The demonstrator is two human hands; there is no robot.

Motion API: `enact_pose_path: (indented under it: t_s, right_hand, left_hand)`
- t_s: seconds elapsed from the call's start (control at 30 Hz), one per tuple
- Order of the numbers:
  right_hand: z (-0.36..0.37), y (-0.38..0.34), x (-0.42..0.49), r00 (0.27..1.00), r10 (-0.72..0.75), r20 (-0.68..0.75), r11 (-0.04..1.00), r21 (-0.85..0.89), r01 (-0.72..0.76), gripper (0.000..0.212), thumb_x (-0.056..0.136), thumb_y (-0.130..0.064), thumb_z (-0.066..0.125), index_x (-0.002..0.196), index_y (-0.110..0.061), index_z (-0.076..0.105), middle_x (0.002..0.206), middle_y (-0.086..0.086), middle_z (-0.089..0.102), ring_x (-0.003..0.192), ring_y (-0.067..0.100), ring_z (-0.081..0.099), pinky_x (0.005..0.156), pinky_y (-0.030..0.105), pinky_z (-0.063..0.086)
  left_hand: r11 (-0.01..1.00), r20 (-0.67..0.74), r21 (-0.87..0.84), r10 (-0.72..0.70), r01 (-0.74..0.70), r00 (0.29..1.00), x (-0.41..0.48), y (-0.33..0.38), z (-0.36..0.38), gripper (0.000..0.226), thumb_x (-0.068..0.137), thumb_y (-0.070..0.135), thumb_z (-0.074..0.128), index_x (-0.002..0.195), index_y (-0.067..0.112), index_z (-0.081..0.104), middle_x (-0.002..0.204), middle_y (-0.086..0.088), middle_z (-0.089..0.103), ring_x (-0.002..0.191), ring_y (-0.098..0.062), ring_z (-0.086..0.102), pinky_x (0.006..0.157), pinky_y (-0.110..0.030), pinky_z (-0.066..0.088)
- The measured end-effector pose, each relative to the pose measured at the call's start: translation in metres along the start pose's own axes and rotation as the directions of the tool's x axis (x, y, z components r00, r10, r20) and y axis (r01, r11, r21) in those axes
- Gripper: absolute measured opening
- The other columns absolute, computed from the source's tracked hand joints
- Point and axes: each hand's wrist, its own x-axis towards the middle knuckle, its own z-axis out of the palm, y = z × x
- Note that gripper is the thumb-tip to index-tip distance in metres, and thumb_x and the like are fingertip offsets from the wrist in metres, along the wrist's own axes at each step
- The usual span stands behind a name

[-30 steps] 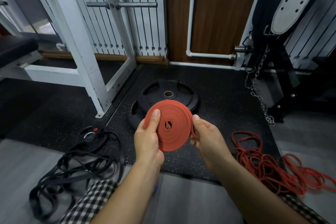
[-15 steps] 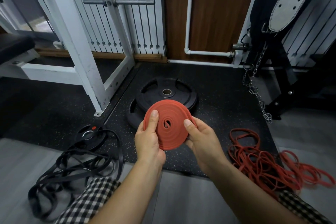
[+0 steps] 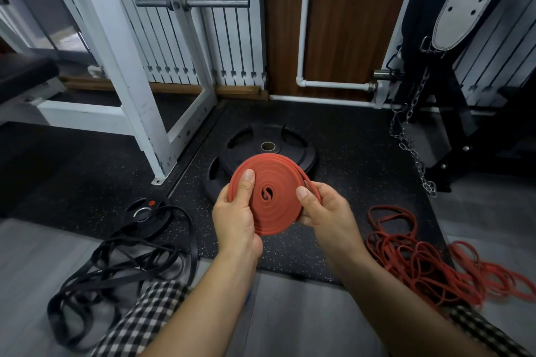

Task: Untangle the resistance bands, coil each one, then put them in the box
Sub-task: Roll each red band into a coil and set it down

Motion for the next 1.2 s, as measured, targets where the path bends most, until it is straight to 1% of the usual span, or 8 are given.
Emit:
enact_pose_path:
  t_s: [0.27,0.43,0.5,0.7,0.83,0.93,1.07,1.2]
  right_hand:
    - [-0.007,-0.01,0.003,0.997,0.069,0.036,0.996,-0.053,-0.067,0.009,0.091,-0.019,0.055,0.095,-0.018,0.063,0.089,0.002,0.071,0.08,0.013,0.068,0.067,0.021,0.055]
    - [-0.01,-0.015,0.002,1.0,0.0,0.024,0.983,-0.184,0.005,0.008,0.09,-0.019,0.057,0.086,-0.018,0.064,0.047,-0.02,0.055,0.047,-0.008,0.051,0.048,0.006,0.039]
    - [-0.013,-0.02,0.003,0.999,-0.016,0.028,0.981,-0.191,0.021,0.01,0.09,-0.017,0.057,0.083,-0.016,0.064,0.042,-0.02,0.053,0.043,-0.009,0.049,0.045,0.005,0.037]
    - [-0.008,-0.013,-0.002,1.0,-0.006,0.01,0.983,-0.183,0.008,0.012,0.088,-0.02,0.059,0.082,-0.013,0.068,0.042,-0.012,0.043,0.041,0.0,0.037,0.043,0.01,0.033]
    - [-0.001,-0.01,-0.006,1.0,-0.011,-0.013,0.992,-0.123,0.01,0.026,0.094,-0.021,0.05,0.071,-0.013,0.059,0.04,-0.014,0.045,0.04,-0.002,0.041,0.044,0.008,0.033]
    - [0.002,-0.005,-0.003,0.998,0.047,-0.052,0.999,-0.02,-0.049,0.037,0.098,-0.03,0.038,0.066,-0.015,0.05,0.055,-0.007,0.044,0.053,0.007,0.039,0.051,0.018,0.034]
    - [0.004,0.003,-0.002,0.985,0.169,-0.029,0.963,0.219,-0.159,0.042,0.099,-0.021,0.037,0.059,-0.02,0.052,0.057,-0.005,0.045,0.059,0.011,0.038,0.056,0.026,0.031]
    - [0.003,0.007,-0.003,0.988,0.136,-0.075,0.955,0.276,-0.111,0.013,0.098,-0.017,0.042,0.102,-0.017,0.055,0.074,-0.001,0.052,0.06,0.009,0.046,0.054,0.023,0.038]
  left_hand:
    - [1.0,0.01,-0.018,-0.017,0.017,1.0,0.002,0.003,-0.001,0.01,0.081,0.029,0.067,0.082,0.021,0.061,0.083,-0.004,0.067,0.078,-0.019,0.065,0.075,-0.038,0.055]
    - [1.0,0.006,-0.017,-0.022,0.022,1.0,0.002,0.002,-0.002,0.01,0.081,0.029,0.067,0.081,0.021,0.061,0.082,-0.003,0.067,0.078,-0.021,0.065,0.073,-0.038,0.055]
    - [1.0,0.013,-0.008,-0.017,0.017,1.0,0.003,0.002,-0.002,0.01,0.081,0.029,0.067,0.082,0.021,0.062,0.082,-0.003,0.067,0.078,-0.02,0.065,0.073,-0.038,0.055]
    - [0.997,-0.009,-0.034,-0.065,0.064,0.998,0.003,-0.002,-0.002,0.012,0.081,0.03,0.068,0.084,0.02,0.062,0.086,-0.005,0.068,0.08,-0.022,0.066,0.076,-0.041,0.055]
    - [0.997,-0.037,-0.051,-0.065,0.064,0.997,0.004,-0.005,-0.001,0.011,0.081,0.028,0.068,0.081,0.019,0.061,0.083,-0.005,0.067,0.077,-0.021,0.065,0.074,-0.039,0.055]
    - [0.997,-0.052,-0.062,-0.058,0.054,0.997,0.006,-0.005,0.0,0.01,0.082,0.028,0.067,0.081,0.021,0.061,0.084,-0.003,0.066,0.078,-0.019,0.064,0.074,-0.038,0.054]
    - [0.991,-0.071,-0.09,-0.109,0.103,0.992,0.006,-0.009,0.0,0.01,0.082,0.028,0.067,0.08,0.021,0.06,0.085,-0.002,0.065,0.08,-0.019,0.062,0.083,-0.044,0.052]
    - [0.988,-0.076,-0.113,-0.118,0.109,0.99,0.006,-0.012,0.002,0.01,0.082,0.027,0.067,0.08,0.021,0.061,0.087,-0.003,0.065,0.085,-0.022,0.063,0.088,-0.048,0.051]
